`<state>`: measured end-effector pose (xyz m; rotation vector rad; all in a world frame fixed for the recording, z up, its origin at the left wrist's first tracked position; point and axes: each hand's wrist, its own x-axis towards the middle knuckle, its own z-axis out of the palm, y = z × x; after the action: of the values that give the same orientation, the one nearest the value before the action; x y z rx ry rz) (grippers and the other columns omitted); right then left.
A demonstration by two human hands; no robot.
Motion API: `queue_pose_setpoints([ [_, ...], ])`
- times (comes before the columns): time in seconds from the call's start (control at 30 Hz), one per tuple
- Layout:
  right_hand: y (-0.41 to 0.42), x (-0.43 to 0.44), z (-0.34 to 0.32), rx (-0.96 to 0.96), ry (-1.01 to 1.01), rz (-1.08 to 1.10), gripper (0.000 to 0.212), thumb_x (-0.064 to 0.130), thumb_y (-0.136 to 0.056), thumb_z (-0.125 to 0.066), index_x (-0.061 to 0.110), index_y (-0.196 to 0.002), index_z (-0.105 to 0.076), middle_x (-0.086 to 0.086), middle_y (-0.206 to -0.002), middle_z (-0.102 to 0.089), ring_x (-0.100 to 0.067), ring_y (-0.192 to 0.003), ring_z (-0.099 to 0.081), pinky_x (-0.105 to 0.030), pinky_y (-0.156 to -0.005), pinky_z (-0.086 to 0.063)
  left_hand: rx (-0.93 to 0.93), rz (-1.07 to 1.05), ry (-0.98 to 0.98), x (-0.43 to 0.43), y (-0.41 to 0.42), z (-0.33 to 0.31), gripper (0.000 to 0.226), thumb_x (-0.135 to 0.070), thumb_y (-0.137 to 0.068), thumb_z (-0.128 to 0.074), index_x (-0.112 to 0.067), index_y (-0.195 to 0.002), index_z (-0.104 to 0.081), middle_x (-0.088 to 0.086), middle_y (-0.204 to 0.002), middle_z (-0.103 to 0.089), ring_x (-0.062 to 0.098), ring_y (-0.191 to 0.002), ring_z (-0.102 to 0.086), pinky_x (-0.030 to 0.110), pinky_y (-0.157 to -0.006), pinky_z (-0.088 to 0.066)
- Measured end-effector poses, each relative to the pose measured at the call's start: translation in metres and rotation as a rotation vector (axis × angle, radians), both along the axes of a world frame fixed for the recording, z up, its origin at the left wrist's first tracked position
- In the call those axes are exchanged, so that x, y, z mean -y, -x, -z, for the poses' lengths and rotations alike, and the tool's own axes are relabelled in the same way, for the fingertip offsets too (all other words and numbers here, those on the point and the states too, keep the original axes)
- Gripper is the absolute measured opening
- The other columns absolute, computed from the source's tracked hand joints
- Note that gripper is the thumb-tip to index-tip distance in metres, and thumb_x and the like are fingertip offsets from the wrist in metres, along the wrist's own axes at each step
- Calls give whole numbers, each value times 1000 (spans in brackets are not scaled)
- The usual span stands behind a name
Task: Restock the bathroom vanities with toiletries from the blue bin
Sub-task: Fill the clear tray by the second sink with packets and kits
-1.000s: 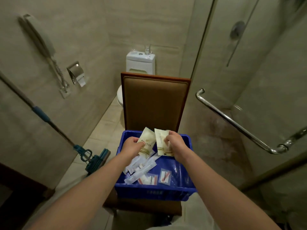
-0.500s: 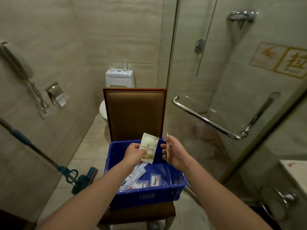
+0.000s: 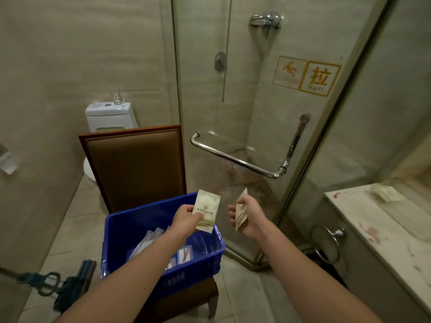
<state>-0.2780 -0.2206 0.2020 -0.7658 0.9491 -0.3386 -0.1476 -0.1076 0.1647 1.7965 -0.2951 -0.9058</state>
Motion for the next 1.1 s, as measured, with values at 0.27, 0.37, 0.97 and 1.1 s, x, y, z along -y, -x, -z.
queue_pose_setpoints([
  [0.27, 80, 54, -3, 29, -70, 189, 29, 15, -100, -34, -3, -119, -46, -27, -118, -63, -34, -87, -65, -47, -79, -54, -8, 104, -6, 70, 62, -6, 23, -6, -93, -58, -10, -115, -52, 10, -104, -67, 22, -88, -68, 30, -63, -55],
  [0.37, 119, 78, -4, -30, -22, 207, 29, 20, -101, -38, 0, -115, -53, -22, -105, -68, -31, -82, -66, -42, -72, -55, -17, 167, -7, 101, 96, -11, 31, -6, -94, -56, -5, -125, -49, 15, -115, -65, 27, -96, -67, 35, -68, -57],
  [0.97, 333, 171, -12, -86, 315, 375, 16, 1, -86, -69, 2, -100, -64, -15, -88, -73, -20, -64, -70, -29, -52, -57, -161, 441, 105, 250, 317, -21, 24, -8, -98, -46, -6, -120, -54, 13, -104, -68, 24, -91, -67, 43, -82, -56],
  [1.1, 367, 185, -8, -142, 347, 410, 20, 4, -84, -71, 3, -102, -62, -17, -99, -69, -25, -78, -70, -33, -59, -58, -125, 524, 119, 265, 354, -24, 22, -17, -97, -54, -7, -117, -55, 15, -108, -69, 24, -92, -66, 38, -81, -56],
])
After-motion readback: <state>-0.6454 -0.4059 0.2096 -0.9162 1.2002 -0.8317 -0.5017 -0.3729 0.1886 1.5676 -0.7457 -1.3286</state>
